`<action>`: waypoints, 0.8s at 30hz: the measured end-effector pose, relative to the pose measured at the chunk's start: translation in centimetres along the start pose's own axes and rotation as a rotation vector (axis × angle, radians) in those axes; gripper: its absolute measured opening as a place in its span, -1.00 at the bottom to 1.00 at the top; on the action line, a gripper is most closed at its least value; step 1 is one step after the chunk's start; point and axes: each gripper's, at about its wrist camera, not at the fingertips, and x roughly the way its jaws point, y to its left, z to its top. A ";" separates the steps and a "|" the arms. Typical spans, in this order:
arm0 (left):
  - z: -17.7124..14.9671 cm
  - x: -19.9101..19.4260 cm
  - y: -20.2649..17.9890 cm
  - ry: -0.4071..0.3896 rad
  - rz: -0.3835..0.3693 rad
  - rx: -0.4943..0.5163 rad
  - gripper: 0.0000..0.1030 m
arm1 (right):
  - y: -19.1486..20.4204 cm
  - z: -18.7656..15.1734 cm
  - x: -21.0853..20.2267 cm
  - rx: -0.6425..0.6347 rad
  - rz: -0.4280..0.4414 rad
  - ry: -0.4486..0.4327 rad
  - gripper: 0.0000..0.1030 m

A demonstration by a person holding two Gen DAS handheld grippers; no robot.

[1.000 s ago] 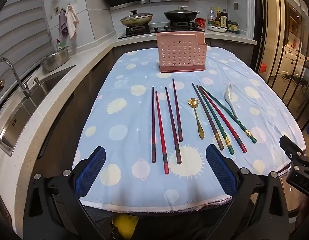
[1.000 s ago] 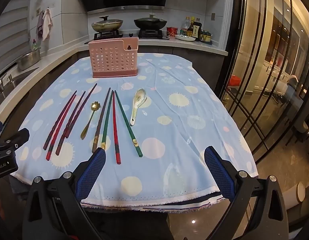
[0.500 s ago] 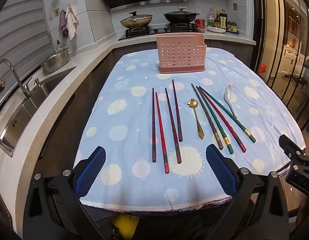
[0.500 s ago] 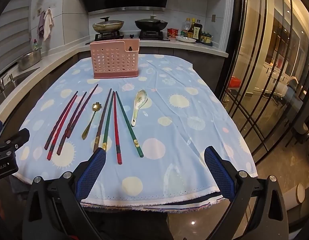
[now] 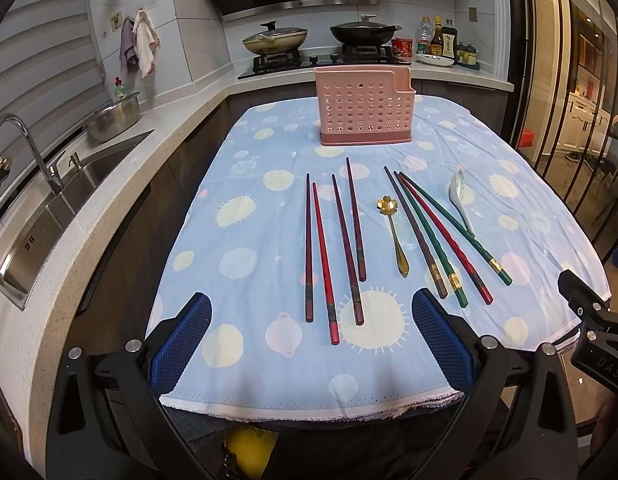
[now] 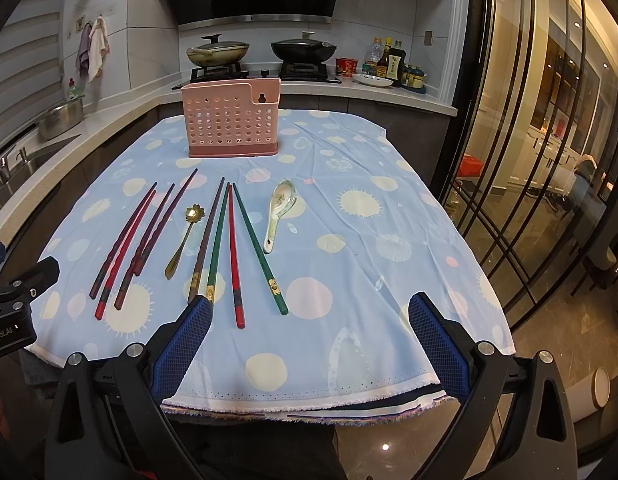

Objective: Organize utensils

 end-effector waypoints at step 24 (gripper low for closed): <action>0.0 -0.1 0.1 -0.004 0.003 0.000 0.86 | 0.1 -0.1 0.0 -0.002 0.000 0.000 0.85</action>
